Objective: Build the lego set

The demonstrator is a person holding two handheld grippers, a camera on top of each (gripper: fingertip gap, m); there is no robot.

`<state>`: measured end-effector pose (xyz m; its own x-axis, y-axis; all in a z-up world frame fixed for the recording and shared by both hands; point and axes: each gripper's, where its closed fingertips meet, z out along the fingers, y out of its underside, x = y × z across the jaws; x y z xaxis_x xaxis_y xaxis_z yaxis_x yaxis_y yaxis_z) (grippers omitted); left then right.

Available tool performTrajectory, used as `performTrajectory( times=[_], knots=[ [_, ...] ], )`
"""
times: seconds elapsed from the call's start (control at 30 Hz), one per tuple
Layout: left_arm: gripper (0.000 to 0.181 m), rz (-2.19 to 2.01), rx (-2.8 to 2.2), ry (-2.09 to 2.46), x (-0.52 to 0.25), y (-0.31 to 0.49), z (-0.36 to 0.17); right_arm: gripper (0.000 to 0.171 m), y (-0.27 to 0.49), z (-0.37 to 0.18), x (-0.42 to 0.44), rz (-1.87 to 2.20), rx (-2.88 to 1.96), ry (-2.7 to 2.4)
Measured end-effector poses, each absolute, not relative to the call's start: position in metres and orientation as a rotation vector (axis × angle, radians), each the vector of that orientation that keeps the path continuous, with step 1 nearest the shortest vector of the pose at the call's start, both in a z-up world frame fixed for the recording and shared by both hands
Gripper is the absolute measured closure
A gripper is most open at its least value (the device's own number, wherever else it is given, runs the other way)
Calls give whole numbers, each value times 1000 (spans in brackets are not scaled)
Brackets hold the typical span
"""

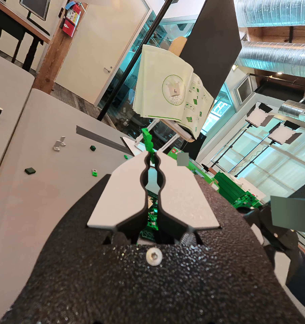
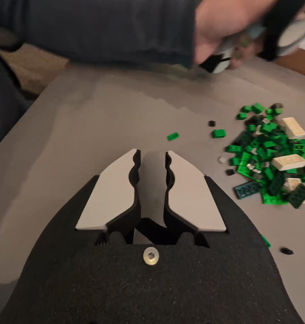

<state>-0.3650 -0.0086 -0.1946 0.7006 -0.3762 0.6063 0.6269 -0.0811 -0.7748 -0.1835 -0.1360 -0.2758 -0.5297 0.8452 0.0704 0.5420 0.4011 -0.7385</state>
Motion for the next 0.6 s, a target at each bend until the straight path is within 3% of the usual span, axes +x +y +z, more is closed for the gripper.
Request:
performTrajectory(
  times=[0.07, 0.17, 0.6],
  knots=[
    [178, -866, -1427, -212, -361, -8, -194, 133, -148, -281, -168, 949, -1153, -2284],
    [178, -890, -1432, -192, -354, -8, -193, 128, -160, -288, -155, 986, -1124, -2335],
    [178, -965, -1456, -158, -338, -5, -196, 143, -160, -315, -139, 894, -1111, -2520]
  ],
)
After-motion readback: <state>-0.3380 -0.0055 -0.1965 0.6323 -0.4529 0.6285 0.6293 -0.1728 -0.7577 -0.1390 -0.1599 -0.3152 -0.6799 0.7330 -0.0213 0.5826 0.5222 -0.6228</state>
